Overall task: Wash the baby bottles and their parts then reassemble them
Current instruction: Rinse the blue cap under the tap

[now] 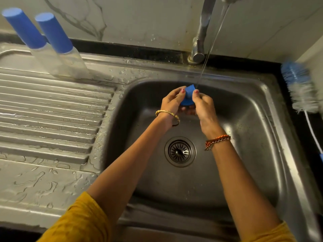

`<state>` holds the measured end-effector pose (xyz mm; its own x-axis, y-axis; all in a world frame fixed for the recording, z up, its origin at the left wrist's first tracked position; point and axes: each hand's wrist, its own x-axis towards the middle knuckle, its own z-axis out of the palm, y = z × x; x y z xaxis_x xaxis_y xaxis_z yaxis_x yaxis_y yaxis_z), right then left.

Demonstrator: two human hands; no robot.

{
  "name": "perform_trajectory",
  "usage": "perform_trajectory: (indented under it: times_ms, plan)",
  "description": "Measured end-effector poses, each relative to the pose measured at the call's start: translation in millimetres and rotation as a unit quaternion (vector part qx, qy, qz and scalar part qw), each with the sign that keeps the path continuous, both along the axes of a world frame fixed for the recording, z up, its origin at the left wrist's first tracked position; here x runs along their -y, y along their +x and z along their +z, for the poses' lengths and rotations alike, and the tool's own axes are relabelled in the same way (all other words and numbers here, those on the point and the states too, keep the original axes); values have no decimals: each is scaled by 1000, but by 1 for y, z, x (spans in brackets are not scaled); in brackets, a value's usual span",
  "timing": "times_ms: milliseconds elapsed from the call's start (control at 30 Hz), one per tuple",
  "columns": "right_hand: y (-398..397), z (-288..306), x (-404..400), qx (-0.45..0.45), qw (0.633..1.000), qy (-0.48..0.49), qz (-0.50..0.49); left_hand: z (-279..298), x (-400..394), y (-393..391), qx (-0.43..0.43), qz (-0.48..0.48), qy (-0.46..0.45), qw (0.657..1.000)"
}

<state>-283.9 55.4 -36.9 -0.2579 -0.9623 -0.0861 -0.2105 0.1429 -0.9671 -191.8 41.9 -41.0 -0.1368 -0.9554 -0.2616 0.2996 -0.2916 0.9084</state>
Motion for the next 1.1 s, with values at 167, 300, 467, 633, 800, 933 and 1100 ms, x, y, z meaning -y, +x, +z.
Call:
perform_trajectory:
  times_ms: [167,300,467,633,800,933,1100]
  plan:
    - [3,9,-6,-191,960,-185,-86,16,11,-12,34,23,-50,998]
    - [-3,12,-9,-204,954,-206,-80,28,13,-12,114,-6,-42,993]
    - [1,46,-7,106,985,-102,-92,33,11,-17,79,-9,-235,969]
    - [7,59,-5,-34,985,-166,-9,54,20,-20,-2,55,-148,988]
    - [-14,31,-1,-447,811,-371,69,65,40,-9,4,39,154,987]
    - [-16,29,5,-454,827,-330,34,50,40,-9,-3,13,135,991]
    - [-2,49,14,-111,982,-113,-103,34,29,-25,82,11,-181,980]
